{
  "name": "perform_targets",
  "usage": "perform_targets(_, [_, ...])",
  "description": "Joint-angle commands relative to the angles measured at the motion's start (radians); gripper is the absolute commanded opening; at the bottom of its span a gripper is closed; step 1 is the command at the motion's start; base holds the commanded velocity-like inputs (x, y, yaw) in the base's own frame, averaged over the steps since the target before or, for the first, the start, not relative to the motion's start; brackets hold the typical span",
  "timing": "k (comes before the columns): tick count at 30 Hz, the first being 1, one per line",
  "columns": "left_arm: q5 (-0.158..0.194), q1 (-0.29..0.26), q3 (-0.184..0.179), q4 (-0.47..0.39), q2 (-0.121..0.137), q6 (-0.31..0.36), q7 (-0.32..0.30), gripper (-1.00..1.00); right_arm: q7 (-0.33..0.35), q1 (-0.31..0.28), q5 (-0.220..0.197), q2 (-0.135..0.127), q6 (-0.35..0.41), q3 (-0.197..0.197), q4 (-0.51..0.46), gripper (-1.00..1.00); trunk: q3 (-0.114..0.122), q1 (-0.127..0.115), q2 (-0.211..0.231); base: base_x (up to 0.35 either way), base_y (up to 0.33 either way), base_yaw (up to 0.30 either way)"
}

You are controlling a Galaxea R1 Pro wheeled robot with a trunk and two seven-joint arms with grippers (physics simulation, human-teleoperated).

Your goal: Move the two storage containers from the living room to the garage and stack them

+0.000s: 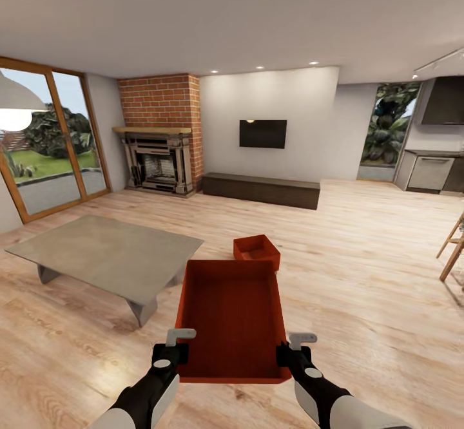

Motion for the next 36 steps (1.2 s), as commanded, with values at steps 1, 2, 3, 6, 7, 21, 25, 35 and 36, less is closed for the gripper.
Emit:
perform_targets(1, [0.074,-0.001,0.004,-0.017,0.001,0.006,0.013,-1.0,-0.004,-0.001,-0.016,0.0,-0.005,-0.008,0.002,-1.0,-0.002,0.0,-0.001,0.0,0.0,-0.238])
perform_targets(2, [0.074,-0.001,0.004,-0.017,0.001,0.006,0.013,-1.0,-0.003,-0.001,-0.016,0.0,-0.005,-0.008,0.002,-1.0,-0.002,0.0,-0.001,0.0,0.0,-0.242])
perform_targets(3, [0.074,-0.001,0.004,-0.017,0.001,0.006,0.013,-1.0,-0.002,-0.001,-0.016,0.0,-0.005,-0.008,0.002,-1.0,-0.002,0.0,-0.001,0.0,0.0,-0.252])
perform_targets(6, [0.074,-0.001,0.004,-0.017,0.001,0.006,0.013,-1.0,-0.002,-0.001,-0.016,0.0,-0.005,-0.008,0.002,-1.0,-0.002,0.0,-0.001,0.0,0.0,-0.268])
perform_targets(7, [0.074,-0.001,0.004,-0.017,0.001,0.006,0.013,-1.0,-0.001,-0.001,-0.016,0.0,-0.005,-0.008,0.002,-1.0,-0.002,0.0,-0.001,0.0,0.0,-0.276])
perform_targets(21, [0.074,-0.001,0.004,-0.017,0.001,0.006,0.013,-1.0,0.002,-0.001,-0.016,-0.001,-0.005,-0.008,0.002,-1.0,-0.002,0.0,-0.001,0.0,0.0,-0.283])
perform_targets(25, [0.074,-0.001,0.004,-0.017,0.002,0.006,0.012,-1.0,0.002,-0.001,-0.016,-0.001,-0.005,-0.008,0.002,-1.0,-0.002,0.0,-0.001,0.0,0.0,-0.283])
perform_targets(35, [0.074,-0.001,0.004,-0.016,0.002,0.006,0.013,-1.0,0.002,-0.001,-0.016,0.0,-0.005,-0.008,0.002,-1.0,-0.002,0.0,-0.001,0.0,0.0,-0.282])
perform_targets(36, [0.074,-0.001,0.004,-0.016,0.002,0.006,0.013,-1.0,0.002,-0.001,-0.016,0.0,-0.005,-0.008,0.002,-1.0,-0.002,0.0,-0.001,0.0,0.0,-0.278])
